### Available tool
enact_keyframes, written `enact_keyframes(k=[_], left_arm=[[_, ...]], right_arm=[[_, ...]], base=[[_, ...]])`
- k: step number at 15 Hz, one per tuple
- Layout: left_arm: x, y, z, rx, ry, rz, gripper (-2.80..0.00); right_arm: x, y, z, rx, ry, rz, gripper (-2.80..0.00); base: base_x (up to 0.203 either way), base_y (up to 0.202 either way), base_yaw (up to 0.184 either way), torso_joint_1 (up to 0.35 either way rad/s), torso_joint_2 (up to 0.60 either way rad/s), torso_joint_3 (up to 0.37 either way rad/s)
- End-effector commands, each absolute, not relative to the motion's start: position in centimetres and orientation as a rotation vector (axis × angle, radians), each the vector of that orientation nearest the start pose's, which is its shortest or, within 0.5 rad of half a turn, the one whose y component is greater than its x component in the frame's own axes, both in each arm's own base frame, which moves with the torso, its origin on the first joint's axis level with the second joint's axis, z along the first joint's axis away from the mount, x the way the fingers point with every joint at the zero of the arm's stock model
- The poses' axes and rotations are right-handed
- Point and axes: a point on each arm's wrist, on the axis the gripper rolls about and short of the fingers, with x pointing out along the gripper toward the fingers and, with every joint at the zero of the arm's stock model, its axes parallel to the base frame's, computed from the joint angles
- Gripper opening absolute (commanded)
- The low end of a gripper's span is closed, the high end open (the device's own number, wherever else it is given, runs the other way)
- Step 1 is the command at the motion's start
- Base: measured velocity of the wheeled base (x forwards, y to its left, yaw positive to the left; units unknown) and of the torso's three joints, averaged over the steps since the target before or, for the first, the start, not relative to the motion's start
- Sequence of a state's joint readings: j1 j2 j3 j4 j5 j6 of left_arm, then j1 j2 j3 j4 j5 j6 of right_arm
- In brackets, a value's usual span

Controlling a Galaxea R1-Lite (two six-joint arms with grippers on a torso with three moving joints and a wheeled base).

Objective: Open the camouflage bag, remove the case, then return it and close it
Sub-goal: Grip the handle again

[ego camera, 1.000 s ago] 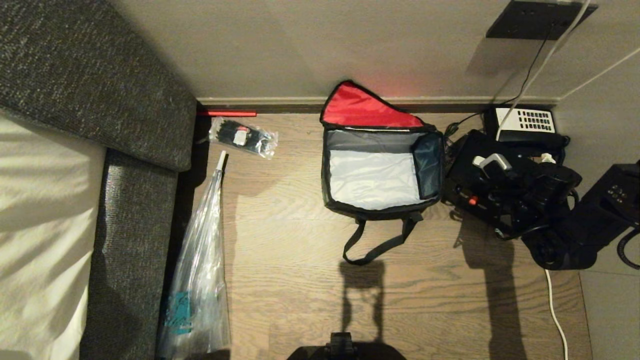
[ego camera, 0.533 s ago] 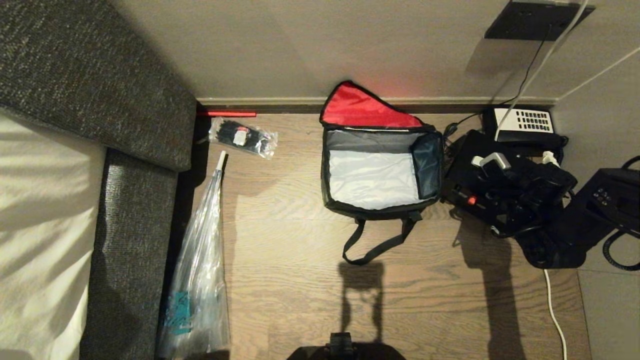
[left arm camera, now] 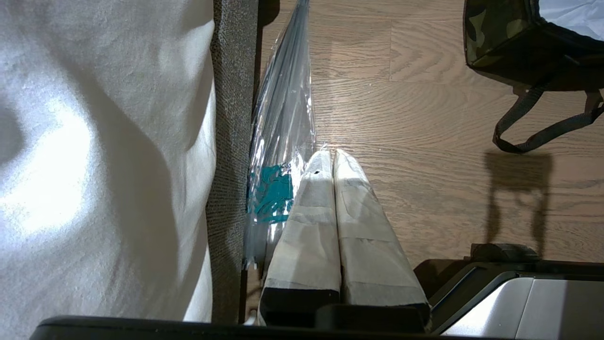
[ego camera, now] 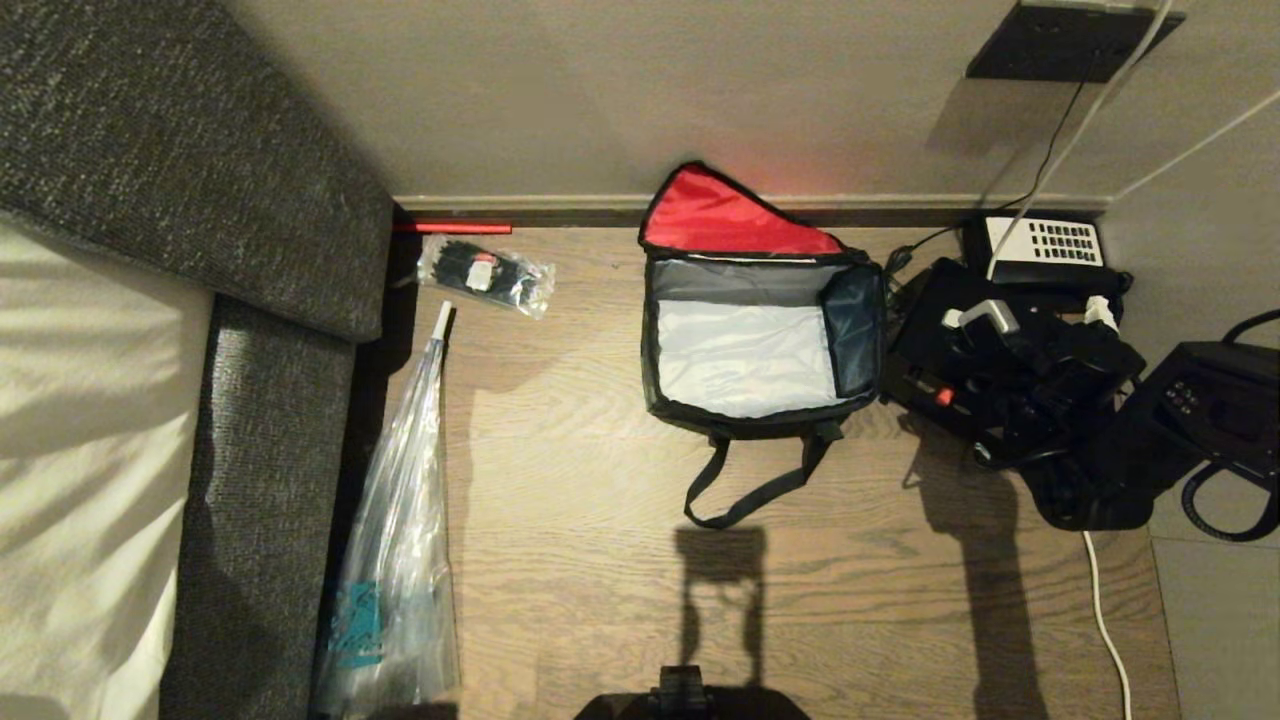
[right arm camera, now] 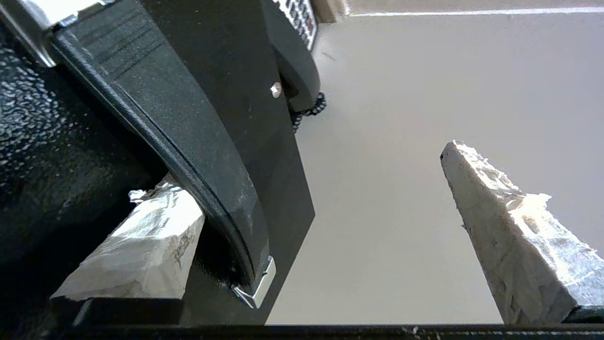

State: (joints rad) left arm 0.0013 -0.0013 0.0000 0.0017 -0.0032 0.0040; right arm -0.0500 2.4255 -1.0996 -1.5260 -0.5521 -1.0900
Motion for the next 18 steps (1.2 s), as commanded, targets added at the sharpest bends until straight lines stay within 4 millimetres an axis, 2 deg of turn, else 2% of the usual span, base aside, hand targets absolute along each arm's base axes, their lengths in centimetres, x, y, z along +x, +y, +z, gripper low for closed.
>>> enact_keyframes(k=[1,5,6,12,18], left_arm=[[-2.3,0.0,7.5,0.005,0.003,-0.002,-2.80],[-2.3,0.0,7.5,0.005,0.003,-0.002,-2.80],[-2.3,0.0,7.5,0.005,0.003,-0.002,-2.80],[-2.3,0.0,7.5,0.005,0.003,-0.002,-2.80],[-2.3,0.0,7.5,0.005,0.003,-0.002,-2.80]], right_arm=[[44.0,-3.3,5.5,-1.013,0.169,-0.634,0.00],[43.9,-3.3,4.6,-1.018,0.194,-0.617,0.00],[43.9,-3.3,4.2,-1.019,0.202,-0.612,-2.80],[44.1,-3.4,3.4,-1.014,0.212,-0.615,-2.80],[44.1,-3.4,3.9,-1.018,0.202,-0.620,-2.80]], base=[[0.000,0.000,0.000,0.000,0.00,0.000],[0.000,0.000,0.000,0.000,0.00,0.000],[0.000,0.000,0.000,0.000,0.00,0.000],[0.000,0.000,0.000,0.000,0.00,0.000],[0.000,0.000,0.000,0.000,0.00,0.000]])
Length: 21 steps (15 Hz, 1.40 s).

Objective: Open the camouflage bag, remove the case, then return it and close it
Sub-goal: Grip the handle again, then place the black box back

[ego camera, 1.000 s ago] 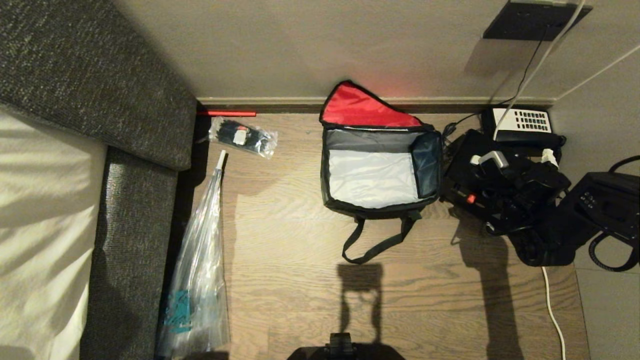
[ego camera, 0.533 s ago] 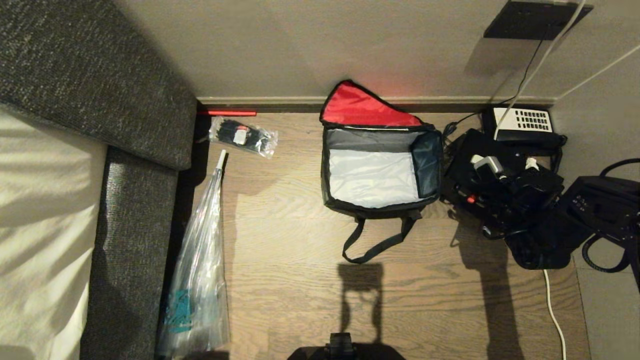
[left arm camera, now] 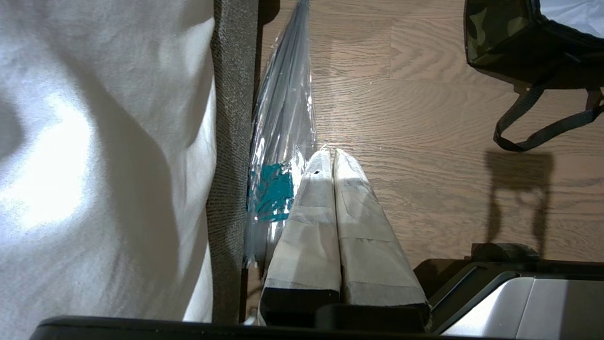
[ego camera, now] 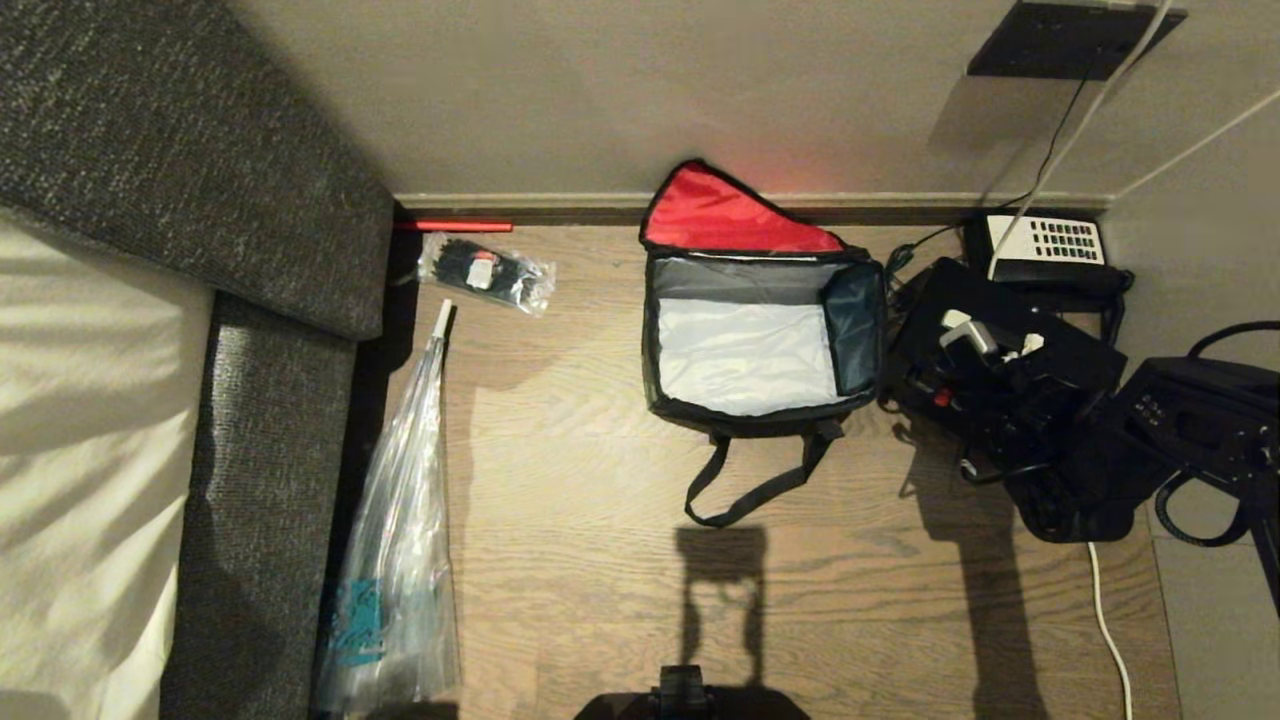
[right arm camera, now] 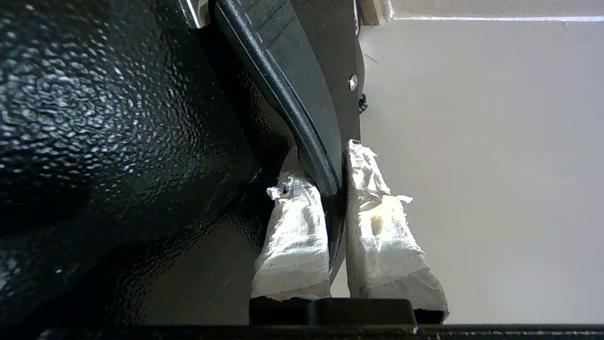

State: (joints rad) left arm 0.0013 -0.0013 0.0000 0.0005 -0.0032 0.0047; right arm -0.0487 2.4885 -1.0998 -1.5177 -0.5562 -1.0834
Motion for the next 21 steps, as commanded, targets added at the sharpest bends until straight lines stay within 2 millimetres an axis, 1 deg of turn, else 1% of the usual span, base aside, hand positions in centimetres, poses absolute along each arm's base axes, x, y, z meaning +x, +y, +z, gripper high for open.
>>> enact_keyframes(k=[1,4,10,12,14,21], left_arm=[[-2.3,0.0,7.5,0.005,0.003,-0.002,-2.80],[-2.3,0.0,7.5,0.005,0.003,-0.002,-2.80],[-2.3,0.0,7.5,0.005,0.003,-0.002,-2.80],[-2.3,0.0,7.5,0.005,0.002,-0.002,-2.80],[-2.3,0.0,7.5,0.005,0.003,-0.002,-2.80],[-2.3,0.0,7.5,0.005,0.003,-0.002,-2.80]], right_arm=[[44.1,-3.4,4.3,-1.021,0.198,-0.623,-2.80],[43.5,-3.2,5.5,-1.023,0.182,-0.623,-2.80],[42.7,-3.0,9.5,-1.035,0.112,-0.659,-2.80],[42.4,-2.7,10.4,-1.049,0.097,-0.663,-2.80],[42.3,-2.3,10.9,-1.047,0.084,-0.658,-2.80],[41.8,-2.2,12.7,-1.038,0.038,-0.669,-2.80]], base=[[0.000,0.000,0.000,0.000,0.00,0.000],[0.000,0.000,0.000,0.000,0.00,0.000],[0.000,0.000,0.000,0.000,0.00,0.000],[0.000,0.000,0.000,0.000,0.00,0.000],[0.000,0.000,0.000,0.000,0.00,0.000],[0.000,0.000,0.000,0.000,0.00,0.000]])
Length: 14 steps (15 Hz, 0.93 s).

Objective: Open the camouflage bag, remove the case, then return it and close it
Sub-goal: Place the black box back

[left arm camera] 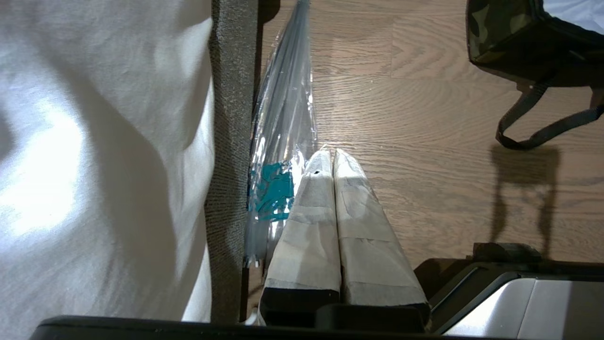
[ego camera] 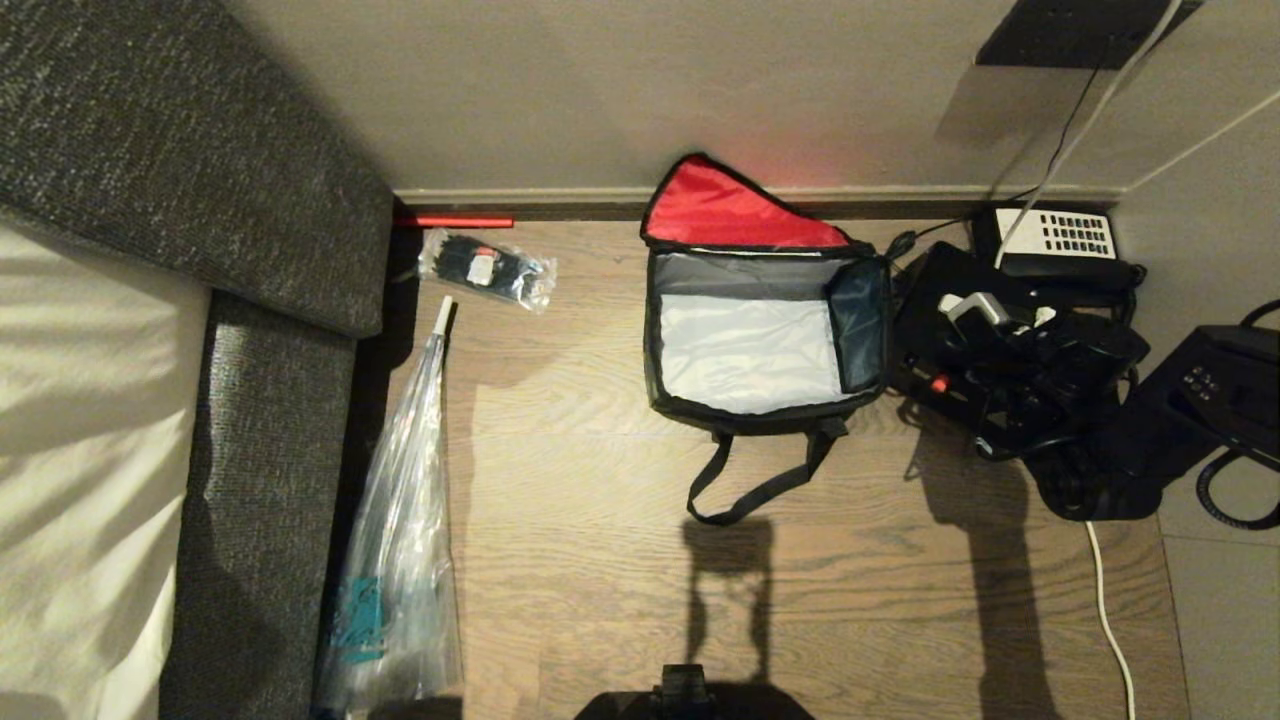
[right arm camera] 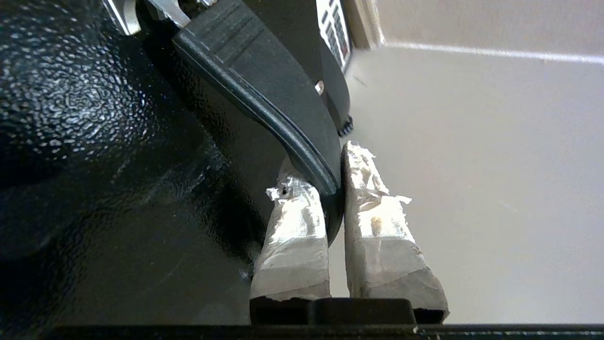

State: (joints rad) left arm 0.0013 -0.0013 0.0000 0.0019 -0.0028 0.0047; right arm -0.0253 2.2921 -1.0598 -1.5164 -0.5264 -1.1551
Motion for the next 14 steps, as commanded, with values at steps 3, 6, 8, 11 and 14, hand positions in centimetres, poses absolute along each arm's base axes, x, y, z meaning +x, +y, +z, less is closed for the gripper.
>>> enact_keyframes(k=[3,6,8,11,14], left_arm=[[-2.3,0.0,7.5,0.005,0.003,-0.002,-2.80],[-2.3,0.0,7.5,0.005,0.003,-0.002,-2.80],[-2.3,0.0,7.5,0.005,0.003,-0.002,-2.80],[-2.3,0.0,7.5,0.005,0.004,-0.002,-2.80],[-2.3,0.0,7.5,0.005,0.003,-0.002,-2.80]], right_arm=[[41.4,-2.2,13.5,-1.037,0.023,-0.675,-2.80],[40.9,-2.2,14.4,-1.039,0.005,-0.675,-2.80],[40.5,-2.2,15.0,-1.041,-0.004,-0.682,-2.80],[39.9,-2.4,16.2,-1.035,-0.022,-0.698,-2.80],[38.8,-2.4,17.6,-1.034,-0.042,-0.716,-2.80]], base=[[0.000,0.000,0.000,0.000,0.00,0.000],[0.000,0.000,0.000,0.000,0.00,0.000],[0.000,0.000,0.000,0.000,0.00,0.000],[0.000,0.000,0.000,0.000,0.00,0.000],[0.000,0.000,0.000,0.000,0.00,0.000]])
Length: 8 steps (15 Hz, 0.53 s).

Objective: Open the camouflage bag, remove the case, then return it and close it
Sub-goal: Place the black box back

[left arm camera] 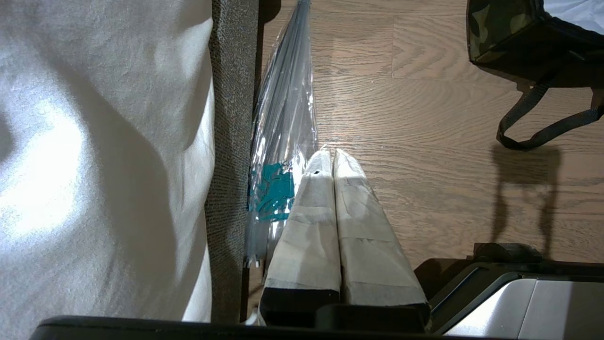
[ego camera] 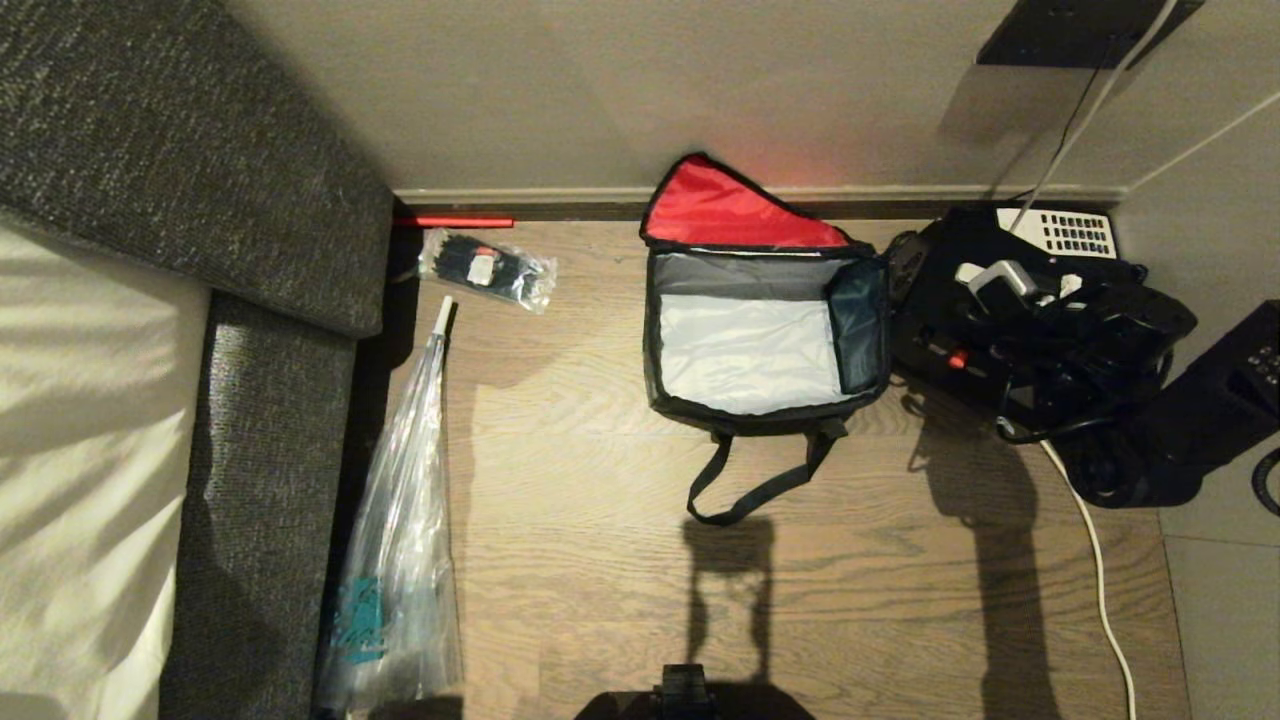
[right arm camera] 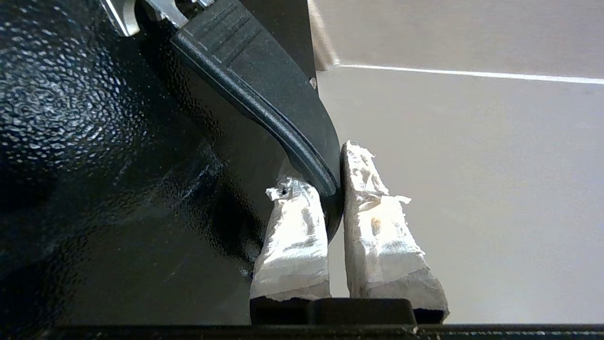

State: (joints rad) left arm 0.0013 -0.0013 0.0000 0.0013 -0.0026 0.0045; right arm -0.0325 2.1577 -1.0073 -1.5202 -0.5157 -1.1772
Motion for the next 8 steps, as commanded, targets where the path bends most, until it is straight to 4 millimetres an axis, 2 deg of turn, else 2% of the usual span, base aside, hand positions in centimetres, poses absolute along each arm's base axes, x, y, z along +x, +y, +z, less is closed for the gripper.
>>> enact_keyframes(k=[1,8], left_arm=[[-2.3,0.0,7.5,0.005,0.004,-0.002,-2.80],[-2.3,0.0,7.5,0.005,0.003,-0.002,-2.80]], right_arm=[[38.5,-2.5,18.2,-1.038,-0.051,-0.723,-2.80],[35.3,-2.2,22.6,-1.109,-0.117,-0.773,-2.80]], base=[[0.000,0.000,0.000,0.000,0.00,0.000],[0.000,0.000,0.000,0.000,0.00,0.000]])
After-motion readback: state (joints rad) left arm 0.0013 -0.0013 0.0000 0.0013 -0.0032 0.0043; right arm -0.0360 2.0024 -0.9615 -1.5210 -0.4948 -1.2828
